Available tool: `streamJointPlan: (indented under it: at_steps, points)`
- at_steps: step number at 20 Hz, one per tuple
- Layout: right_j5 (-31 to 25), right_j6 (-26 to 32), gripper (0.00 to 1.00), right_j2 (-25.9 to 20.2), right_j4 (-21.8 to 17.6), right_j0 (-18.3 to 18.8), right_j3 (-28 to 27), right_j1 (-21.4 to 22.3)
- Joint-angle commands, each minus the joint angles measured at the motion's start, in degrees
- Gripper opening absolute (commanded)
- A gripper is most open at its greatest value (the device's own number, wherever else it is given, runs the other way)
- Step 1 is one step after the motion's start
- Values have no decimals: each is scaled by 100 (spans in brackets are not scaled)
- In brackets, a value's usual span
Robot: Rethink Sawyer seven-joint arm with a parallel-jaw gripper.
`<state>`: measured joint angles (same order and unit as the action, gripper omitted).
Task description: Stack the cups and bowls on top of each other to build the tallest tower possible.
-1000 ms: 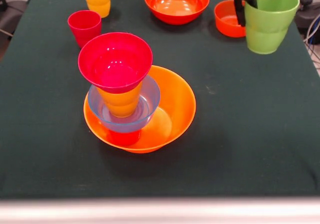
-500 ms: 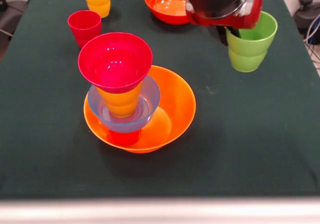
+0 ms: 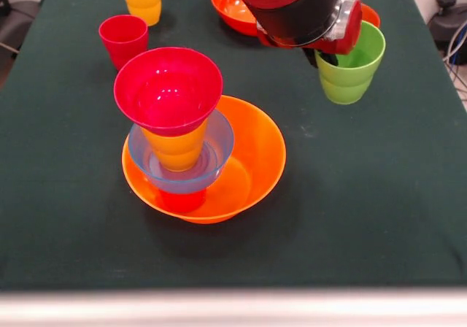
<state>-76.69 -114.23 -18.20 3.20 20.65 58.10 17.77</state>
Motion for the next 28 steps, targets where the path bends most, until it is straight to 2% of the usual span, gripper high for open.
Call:
streamJointPlan:
  at_steps: [1, 3, 9, 14, 18, 21, 28]
  points:
    - [-1157, 697, 0, -269, -608, -327, -884, 178]
    - [-1334, 580, 0, -277, -625, -425, -1001, 238]
    - [-1351, 408, 0, -190, -699, -625, -1029, 422]
    - [-1291, 386, 0, -188, -591, -654, -910, 510]
    - [-1440, 536, 0, -213, -601, -650, -955, 594]
    - [-1265, 644, 0, -277, -500, -548, -828, 571]
    - [-1496, 717, 0, -336, -436, -397, -887, 660]
